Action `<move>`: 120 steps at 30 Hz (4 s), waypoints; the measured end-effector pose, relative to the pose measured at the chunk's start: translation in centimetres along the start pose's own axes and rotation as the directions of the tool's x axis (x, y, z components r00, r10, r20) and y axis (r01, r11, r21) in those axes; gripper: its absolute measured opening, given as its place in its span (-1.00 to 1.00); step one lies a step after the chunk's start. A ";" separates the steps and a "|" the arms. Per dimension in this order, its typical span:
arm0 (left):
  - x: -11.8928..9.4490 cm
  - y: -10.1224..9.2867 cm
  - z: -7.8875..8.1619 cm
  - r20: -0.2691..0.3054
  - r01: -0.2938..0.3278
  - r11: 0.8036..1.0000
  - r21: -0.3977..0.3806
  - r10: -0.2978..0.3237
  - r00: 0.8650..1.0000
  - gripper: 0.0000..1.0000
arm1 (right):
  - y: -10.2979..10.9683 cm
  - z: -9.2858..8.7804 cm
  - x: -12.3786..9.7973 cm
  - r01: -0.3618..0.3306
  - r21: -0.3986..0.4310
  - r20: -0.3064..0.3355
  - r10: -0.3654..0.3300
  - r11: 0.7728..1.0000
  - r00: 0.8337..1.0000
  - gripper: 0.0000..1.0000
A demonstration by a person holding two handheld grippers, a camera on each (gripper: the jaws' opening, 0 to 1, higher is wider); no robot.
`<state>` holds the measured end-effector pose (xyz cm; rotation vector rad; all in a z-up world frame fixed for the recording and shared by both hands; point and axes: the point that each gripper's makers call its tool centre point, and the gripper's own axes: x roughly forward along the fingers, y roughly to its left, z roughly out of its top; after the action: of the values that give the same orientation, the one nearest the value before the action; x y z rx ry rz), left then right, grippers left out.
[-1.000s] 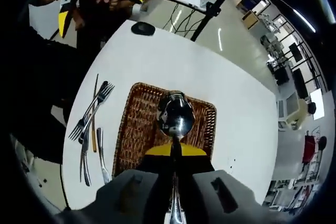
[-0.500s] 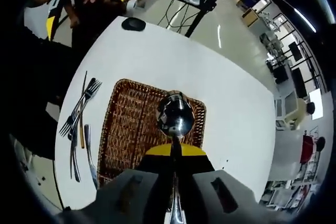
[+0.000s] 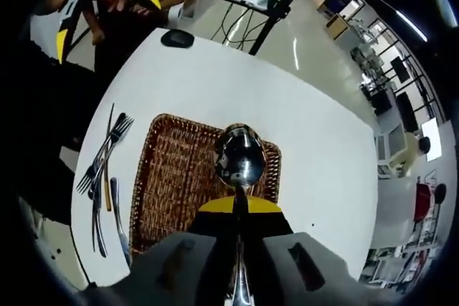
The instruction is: Arrange the knives, forks, and spoons in their matching storage slots by inserting each utensil handle-first until every utensil is classified and aligned in the correct compartment
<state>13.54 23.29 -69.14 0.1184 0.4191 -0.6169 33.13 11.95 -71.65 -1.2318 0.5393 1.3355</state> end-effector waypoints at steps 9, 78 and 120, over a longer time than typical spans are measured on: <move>0.1 0.1 -0.8 -0.012 -0.013 1.000 -0.013 0.013 1.000 1.00 | 0.3 -1.2 2.2 -0.004 0.035 0.018 0.003 0.999 1.000 -1.00; 0.8 1.2 -5.5 -0.103 -0.063 0.997 -0.050 0.058 0.993 1.00 | -1.3 -7.6 15.8 -0.082 0.273 0.066 0.066 0.959 0.996 -1.00; 1.5 -2.7 2.3 0.087 0.049 0.999 -0.004 -0.048 0.995 1.00 | 3.7 -5.1 -10.7 0.325 0.699 0.202 -0.612 0.637 0.765 0.99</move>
<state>13.87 19.76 -67.64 0.0753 0.3405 -0.6658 28.86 2.09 -65.31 -0.4324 0.2629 0.7979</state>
